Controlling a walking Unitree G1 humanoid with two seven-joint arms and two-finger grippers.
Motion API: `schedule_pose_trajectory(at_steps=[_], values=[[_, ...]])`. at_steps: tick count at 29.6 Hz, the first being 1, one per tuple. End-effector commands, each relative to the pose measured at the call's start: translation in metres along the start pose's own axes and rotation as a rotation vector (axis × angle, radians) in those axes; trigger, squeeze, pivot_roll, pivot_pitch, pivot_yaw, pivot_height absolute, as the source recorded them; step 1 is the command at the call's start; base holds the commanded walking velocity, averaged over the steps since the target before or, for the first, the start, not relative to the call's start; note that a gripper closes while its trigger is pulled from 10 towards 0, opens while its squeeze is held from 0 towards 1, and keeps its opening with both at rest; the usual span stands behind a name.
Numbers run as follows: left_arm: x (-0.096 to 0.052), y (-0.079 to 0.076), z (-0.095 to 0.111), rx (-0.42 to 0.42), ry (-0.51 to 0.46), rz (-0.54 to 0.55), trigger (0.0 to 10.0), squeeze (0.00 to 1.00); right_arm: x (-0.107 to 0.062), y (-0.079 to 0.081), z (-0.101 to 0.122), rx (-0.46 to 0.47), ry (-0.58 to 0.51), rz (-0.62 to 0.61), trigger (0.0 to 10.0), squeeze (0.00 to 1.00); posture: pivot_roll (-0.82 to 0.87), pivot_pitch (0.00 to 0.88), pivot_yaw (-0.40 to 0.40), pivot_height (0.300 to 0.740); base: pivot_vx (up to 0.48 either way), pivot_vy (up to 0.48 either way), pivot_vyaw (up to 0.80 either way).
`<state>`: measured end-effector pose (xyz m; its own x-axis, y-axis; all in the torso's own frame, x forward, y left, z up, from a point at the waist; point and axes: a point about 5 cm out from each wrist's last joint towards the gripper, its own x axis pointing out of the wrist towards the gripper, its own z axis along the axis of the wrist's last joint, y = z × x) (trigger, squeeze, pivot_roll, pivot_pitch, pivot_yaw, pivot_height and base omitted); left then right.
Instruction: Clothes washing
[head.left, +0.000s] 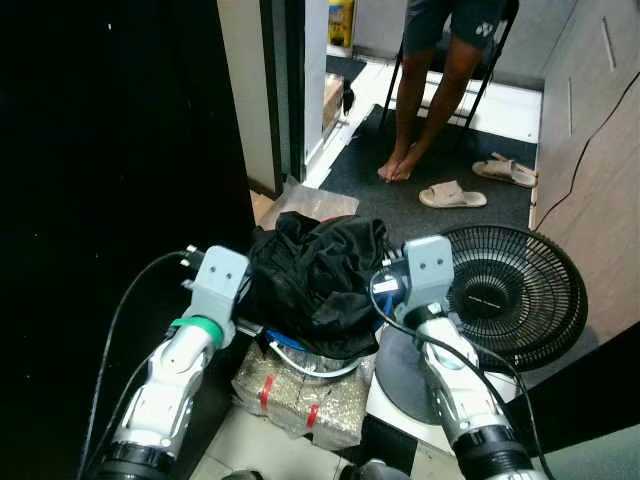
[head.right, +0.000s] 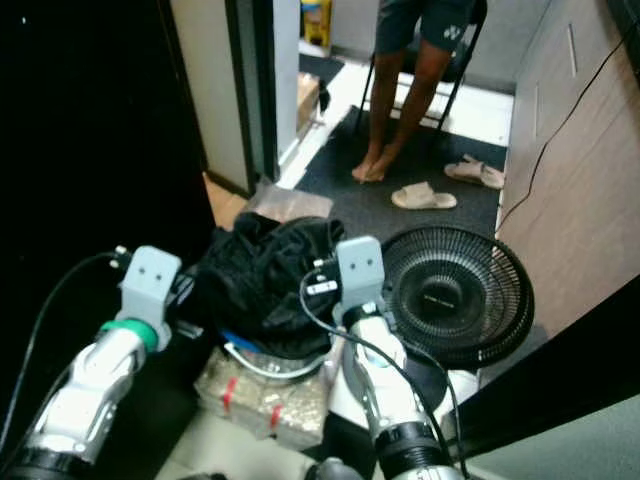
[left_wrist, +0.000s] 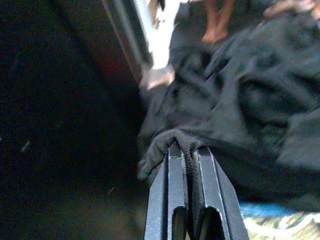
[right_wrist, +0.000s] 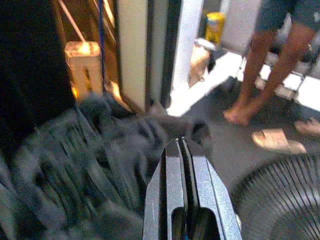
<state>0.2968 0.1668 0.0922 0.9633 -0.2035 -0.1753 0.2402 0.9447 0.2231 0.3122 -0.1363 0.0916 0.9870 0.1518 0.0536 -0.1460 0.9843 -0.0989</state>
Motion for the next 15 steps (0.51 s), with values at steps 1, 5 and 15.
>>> schedule_pose_trajectory(at_steps=[1, 5, 15], values=[[-0.002, 0.001, -0.006, -0.006, 0.014, 0.012, 10.0, 0.0, -0.003, -0.002, -0.005, 0.003, 0.015, -0.015, 10.0, 0.0, -0.03, 0.0, 0.047, 0.74, 0.0, 0.0, 0.0], [0.006, -0.002, 0.022, -0.031, -0.08, 0.006, 10.0, 0.0, 0.004, -0.003, 0.017, -0.024, -0.071, -0.003, 10.0, 0.0, -0.03, 0.0, 0.045, 0.74, 0.0, 0.0, 0.0], [0.008, -0.016, 0.076, -0.013, -0.283, -0.055, 10.0, 0.0, 0.013, 0.013, 0.07, -0.028, -0.28, 0.057, 10.0, 0.0, -0.03, 0.0, 0.046, 0.74, 0.0, 0.0, 0.0]])
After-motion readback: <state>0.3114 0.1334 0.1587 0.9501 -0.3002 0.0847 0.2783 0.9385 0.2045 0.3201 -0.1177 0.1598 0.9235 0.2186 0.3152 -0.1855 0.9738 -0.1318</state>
